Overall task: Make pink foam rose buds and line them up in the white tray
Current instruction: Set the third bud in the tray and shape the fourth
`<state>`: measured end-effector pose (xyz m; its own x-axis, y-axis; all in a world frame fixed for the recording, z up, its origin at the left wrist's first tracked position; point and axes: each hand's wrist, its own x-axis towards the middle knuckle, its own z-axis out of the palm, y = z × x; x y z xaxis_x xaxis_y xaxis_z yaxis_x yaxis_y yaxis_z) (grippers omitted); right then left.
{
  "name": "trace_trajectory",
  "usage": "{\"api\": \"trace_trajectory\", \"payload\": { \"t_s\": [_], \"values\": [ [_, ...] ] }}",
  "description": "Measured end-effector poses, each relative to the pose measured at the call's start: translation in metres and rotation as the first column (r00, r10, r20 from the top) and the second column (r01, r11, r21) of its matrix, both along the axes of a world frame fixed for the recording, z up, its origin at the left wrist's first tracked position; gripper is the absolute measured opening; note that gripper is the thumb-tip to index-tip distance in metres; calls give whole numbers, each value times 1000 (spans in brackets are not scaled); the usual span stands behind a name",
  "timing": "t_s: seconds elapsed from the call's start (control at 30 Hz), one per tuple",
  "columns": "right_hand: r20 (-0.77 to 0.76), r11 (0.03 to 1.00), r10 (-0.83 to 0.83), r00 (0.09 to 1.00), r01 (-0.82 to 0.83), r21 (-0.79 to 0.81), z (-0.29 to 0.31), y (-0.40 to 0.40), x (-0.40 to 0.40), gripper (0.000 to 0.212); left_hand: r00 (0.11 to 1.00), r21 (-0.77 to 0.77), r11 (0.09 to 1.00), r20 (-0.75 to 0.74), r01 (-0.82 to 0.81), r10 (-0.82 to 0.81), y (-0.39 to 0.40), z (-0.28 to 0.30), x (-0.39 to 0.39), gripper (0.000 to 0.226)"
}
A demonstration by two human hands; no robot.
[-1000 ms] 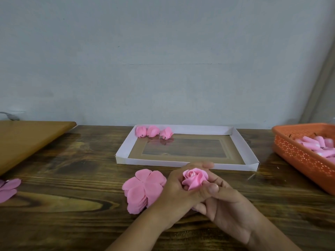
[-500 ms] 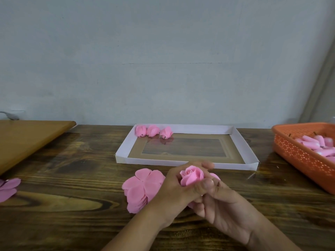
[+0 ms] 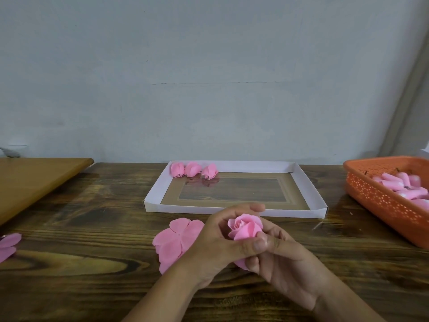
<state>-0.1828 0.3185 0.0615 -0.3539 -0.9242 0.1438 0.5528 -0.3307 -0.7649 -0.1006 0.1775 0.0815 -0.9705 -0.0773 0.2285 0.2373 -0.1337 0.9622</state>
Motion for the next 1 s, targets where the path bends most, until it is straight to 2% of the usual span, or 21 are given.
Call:
{"api": "trace_trajectory", "payload": {
  "t_s": [0.07,0.2,0.4,0.5,0.6,0.67,0.73,0.83,0.9,0.97,1.0],
  "values": [
    [5,1000,27,1000,-27,-16,1,0,0,51,1000,-6,1000,-11,5,-5,0,0,0,62],
    [15,999,48,999,-48,4,-2,-2,2,48,998,-35,999,-68,1,-4,2,1,1,34],
    [21,998,43,999,-44,52,-3,-2,4,54,998,-14,1000,-67,-6,5,9,3,2,29],
    [-18,996,32,999,-31,83,-2,-3,6,48,999,-36,999,-35,-28,26,9,3,2,33],
    [-58,994,3,998,4,107,-1,-3,7,48,997,-53,996,31,-72,74,11,2,3,51],
    [-51,992,-30,998,36,122,-1,-3,7,53,990,0,993,77,-116,115,12,1,3,65],
    [-132,984,-99,986,117,137,-2,-5,8,41,981,49,985,103,-167,162,11,1,1,60],
    [-364,921,-273,890,351,168,-5,-9,11,15,980,127,976,114,-177,163,12,0,-1,54],
    [-503,862,-370,781,491,129,-8,-12,12,15,982,167,972,114,-165,147,13,0,-2,54],
    [-635,787,-460,621,616,32,-11,-11,13,11,982,193,968,129,-161,137,13,0,-2,55],
    [-729,735,-489,479,677,-47,-14,-10,13,9,980,204,965,139,-166,139,13,-1,-2,54]
  ]
}}
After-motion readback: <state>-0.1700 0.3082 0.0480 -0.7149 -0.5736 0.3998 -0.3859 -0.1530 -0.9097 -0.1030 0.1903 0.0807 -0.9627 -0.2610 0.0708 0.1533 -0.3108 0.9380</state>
